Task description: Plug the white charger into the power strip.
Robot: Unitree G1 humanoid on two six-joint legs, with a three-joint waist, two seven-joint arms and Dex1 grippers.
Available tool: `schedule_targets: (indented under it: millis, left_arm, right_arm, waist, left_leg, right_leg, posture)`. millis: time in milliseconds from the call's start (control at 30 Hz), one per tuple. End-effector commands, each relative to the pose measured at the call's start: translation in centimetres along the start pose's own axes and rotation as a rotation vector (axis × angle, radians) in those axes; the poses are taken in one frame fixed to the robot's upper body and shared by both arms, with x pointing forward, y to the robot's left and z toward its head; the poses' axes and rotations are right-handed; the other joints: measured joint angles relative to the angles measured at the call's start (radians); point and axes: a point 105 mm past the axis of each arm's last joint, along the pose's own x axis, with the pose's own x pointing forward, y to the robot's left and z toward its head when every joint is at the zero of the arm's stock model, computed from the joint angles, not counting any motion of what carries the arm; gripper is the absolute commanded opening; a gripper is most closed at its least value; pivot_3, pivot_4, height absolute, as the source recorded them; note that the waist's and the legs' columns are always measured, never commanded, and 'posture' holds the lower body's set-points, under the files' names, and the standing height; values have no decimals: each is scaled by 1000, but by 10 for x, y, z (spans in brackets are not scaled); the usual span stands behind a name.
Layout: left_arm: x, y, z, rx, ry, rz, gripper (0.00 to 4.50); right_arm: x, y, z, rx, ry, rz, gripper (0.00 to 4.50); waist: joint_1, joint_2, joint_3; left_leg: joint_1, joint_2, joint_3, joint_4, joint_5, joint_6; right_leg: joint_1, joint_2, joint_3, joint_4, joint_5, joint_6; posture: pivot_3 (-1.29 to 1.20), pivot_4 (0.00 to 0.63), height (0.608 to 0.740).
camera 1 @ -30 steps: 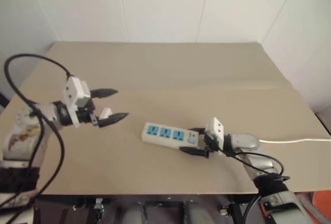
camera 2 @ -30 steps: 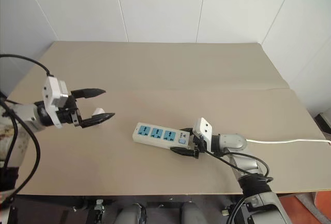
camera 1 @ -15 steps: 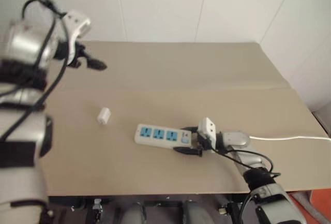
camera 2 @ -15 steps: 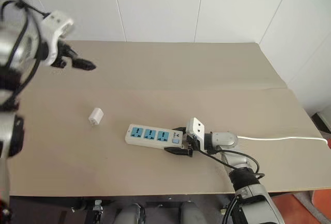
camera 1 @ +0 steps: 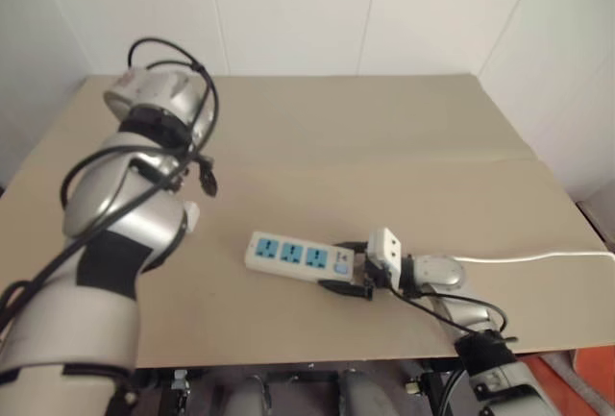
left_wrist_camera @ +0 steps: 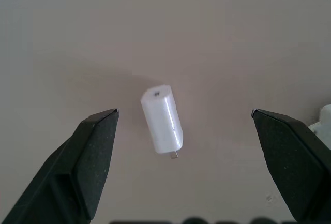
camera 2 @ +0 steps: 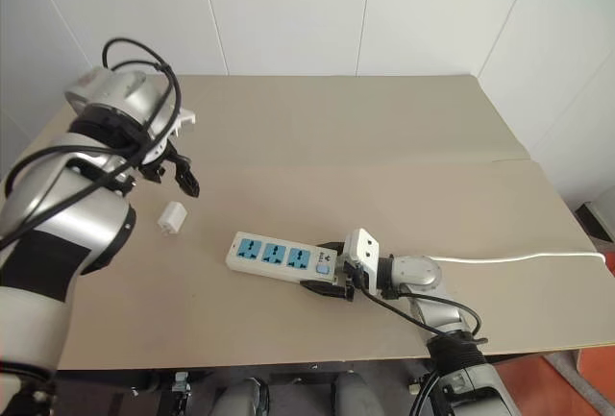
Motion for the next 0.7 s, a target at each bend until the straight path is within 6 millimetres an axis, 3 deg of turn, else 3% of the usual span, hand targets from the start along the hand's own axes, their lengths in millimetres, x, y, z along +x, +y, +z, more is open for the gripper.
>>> schedule_targets:
  millis: [33, 267, 467, 700]
  left_arm:
    - [-3, 9, -1, -77, -28, 57, 4500]
    - [14, 20, -6, -146, -53, 92, 4500]
    - [37, 18, -13, -190, -50, 74, 4500]
    - [50, 15, -10, -205, -88, 74, 4500]
  right_arm:
    - [2, 16, -17, 66, 49, 31, 3463]
    - [6, 21, -17, 76, 47, 26, 3463]
    - [6, 24, -16, 83, 48, 16, 3463]
    - [4, 25, -15, 94, 47, 1, 3463]
  waist:
    - [1, 0, 0]
    - [3, 0, 0]
    - [6, 0, 0]
    - [9, -1, 0]
  left_leg:
    - [-1, 0, 0, 0, 0, 0]
    - [0, -1, 0, 0, 0, 0]
    - [1, -1, 0, 0, 0, 0]
    - [1, -1, 0, 1, 0, 0]
  right_leg:
    - [0, 0, 0, 0, 0, 0]
    - [0, -2, 0, 1, 0, 0]
    - [0, -2, 0, 6, 0, 0]
    - [0, -2, 0, 7, 0, 0]
  posture:
    - [0, 150, 740]
    - [0, 150, 740]
    - [0, 150, 740]
    - [0, 150, 740]
